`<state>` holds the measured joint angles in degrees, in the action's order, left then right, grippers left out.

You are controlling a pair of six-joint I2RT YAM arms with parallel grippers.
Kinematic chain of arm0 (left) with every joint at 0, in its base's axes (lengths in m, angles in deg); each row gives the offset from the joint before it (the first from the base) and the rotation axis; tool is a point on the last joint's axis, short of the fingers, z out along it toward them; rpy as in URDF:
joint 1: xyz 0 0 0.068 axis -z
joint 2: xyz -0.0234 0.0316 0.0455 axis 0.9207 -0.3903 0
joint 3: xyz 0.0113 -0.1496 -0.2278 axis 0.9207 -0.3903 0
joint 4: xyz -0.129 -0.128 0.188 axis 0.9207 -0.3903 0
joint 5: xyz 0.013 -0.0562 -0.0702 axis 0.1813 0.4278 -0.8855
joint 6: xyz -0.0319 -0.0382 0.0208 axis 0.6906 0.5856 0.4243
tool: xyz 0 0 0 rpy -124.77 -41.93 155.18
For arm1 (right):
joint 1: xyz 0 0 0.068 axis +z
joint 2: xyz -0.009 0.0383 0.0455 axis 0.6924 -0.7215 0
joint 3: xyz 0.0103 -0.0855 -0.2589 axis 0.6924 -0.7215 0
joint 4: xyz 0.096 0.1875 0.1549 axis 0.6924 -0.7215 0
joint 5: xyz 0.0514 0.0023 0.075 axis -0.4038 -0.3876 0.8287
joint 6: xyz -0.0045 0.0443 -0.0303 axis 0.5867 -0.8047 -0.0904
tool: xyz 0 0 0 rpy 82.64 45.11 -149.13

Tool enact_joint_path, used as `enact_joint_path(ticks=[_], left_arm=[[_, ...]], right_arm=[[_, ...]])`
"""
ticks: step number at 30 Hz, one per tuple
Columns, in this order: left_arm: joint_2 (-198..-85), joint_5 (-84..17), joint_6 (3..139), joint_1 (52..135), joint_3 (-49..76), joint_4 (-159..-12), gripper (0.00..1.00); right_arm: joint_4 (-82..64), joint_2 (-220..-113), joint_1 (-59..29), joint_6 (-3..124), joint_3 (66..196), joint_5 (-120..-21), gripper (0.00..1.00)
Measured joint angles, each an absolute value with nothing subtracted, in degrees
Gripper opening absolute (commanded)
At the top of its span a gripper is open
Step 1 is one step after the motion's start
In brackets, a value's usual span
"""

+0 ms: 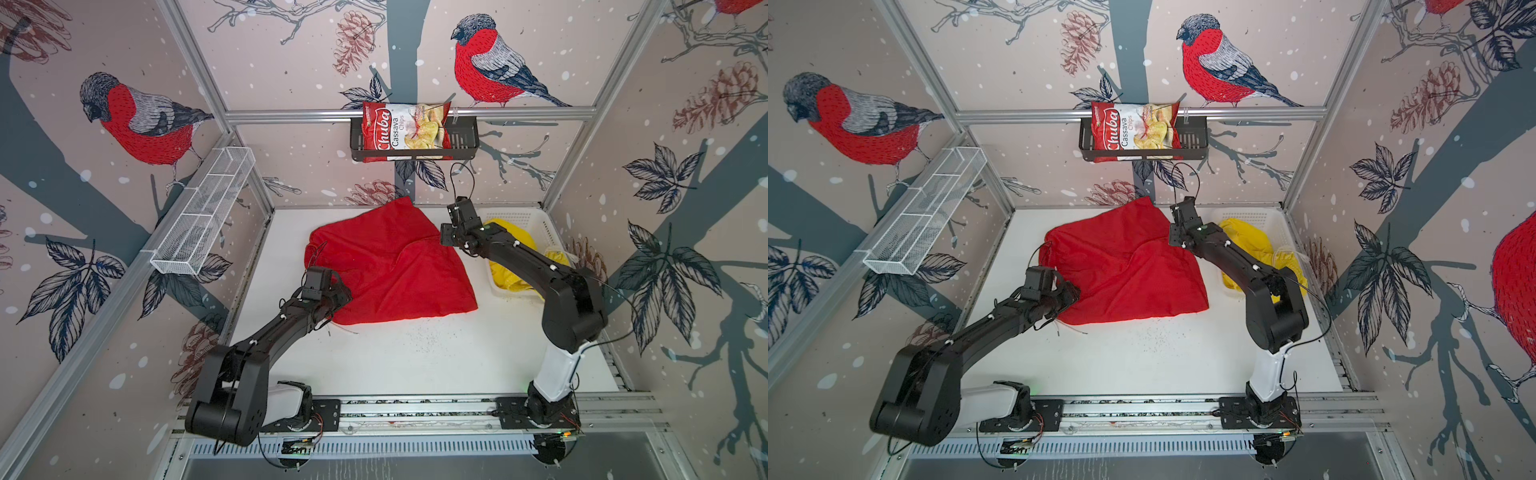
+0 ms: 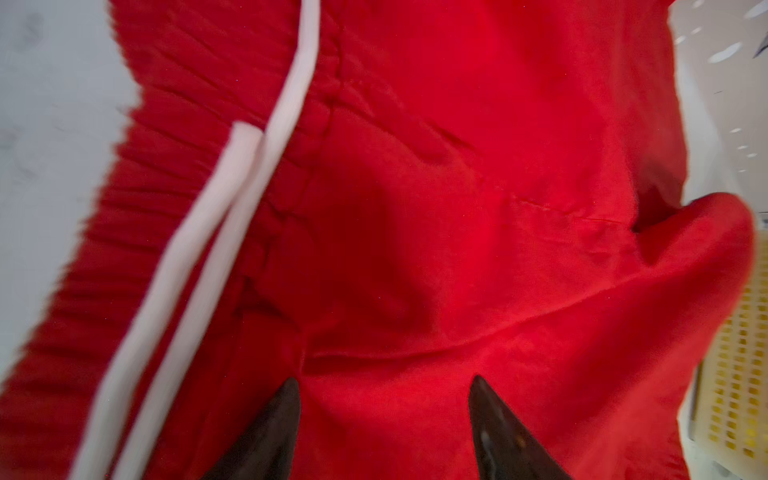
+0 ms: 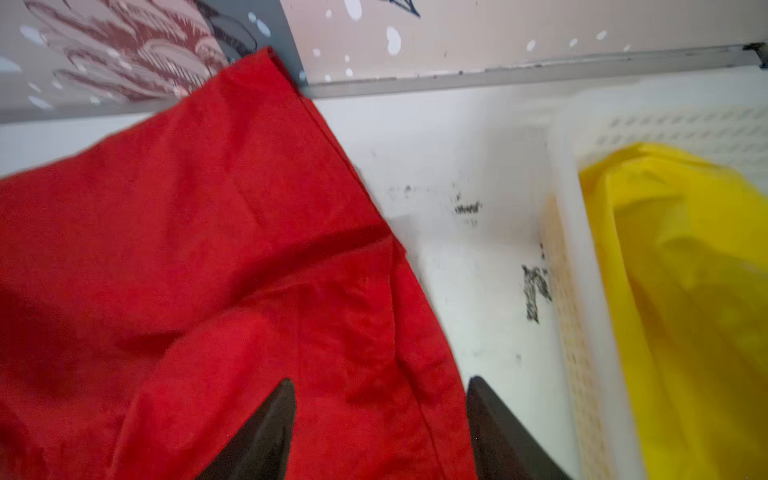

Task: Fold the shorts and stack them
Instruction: 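Grasp the near edges of the red shorts with both grippers, then pull the red shorts toward the robot and release with both grippers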

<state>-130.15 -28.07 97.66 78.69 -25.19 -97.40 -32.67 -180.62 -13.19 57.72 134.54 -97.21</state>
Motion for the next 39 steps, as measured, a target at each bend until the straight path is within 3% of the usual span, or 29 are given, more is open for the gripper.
enact_joint_path(ticks=[2,5,8,10,15,17,23,26,28,30,32,33,39], left_arm=[[-127.2,-26.14,97.69,78.53,-25.83,-99.08,0.72],[-123.88,-23.59,97.75,78.05,-28.51,-100.81,0.86],[-122.0,-22.27,98.65,77.62,-31.57,-101.99,0.9],[-121.3,-21.73,99.26,77.31,-33.08,-102.49,0.97],[-120.76,-20.44,99.83,76.61,-35.6,-102.21,0.96],[-120.91,-20.18,100.2,76.46,-36.1,-101.9,0.95],[-122.37,-19.59,100.03,76.09,-37.15,-97.4,0.91],[-123.9,-19.41,99.48,75.74,-37.87,-93.53,0.79],[-125.43,-19.5,99.44,75.39,-38.22,-90.82,0.53],[-126.96,-20.2,99.06,75.1,-38.44,-88.83,0.25],[-127.93,-21.82,99.04,75.1,-38.17,-88.85,0.05],[-128.32,-22.89,99.0,75.1,-37.67,-89.75,0.0],[-124.49,-25.58,97.84,75.08,-34.0,-96.7,0.0]], right_arm=[[-34.26,-176.64,-11.86,57.13,127.58,-97.76,0.72],[-35.24,-170.56,-11.53,54.37,117.09,-96.25,0.73],[-35.59,-165.43,-11.6,51.1,108.83,-94.07,0.75],[-34.89,-163.26,-11.62,49.5,105.05,-92.32,0.75],[-30.92,-162.65,-12.75,46.64,99.26,-87.79,0.73],[-29.3,-163.81,-13.13,46.18,98.34,-86.68,0.66],[-24.93,-165.38,-14.44,45.02,95.56,-84.1,0.26],[-22.28,-165.16,-15.38,44.98,94.1,-83.31,0.08],[-21.19,-164.4,-15.49,44.91,92.88,-82.96,0.01],[-20.97,-162.85,-15.49,44.76,91.52,-81.96,0.0],[-22.17,-160.9,-15.57,44.76,90.56,-81.24,0.0],[-23.18,-159.39,-15.53,44.56,90.14,-81.04,0.0],[-29.82,-145.12,-14.94,41.85,88.13,-80.95,0.0]])
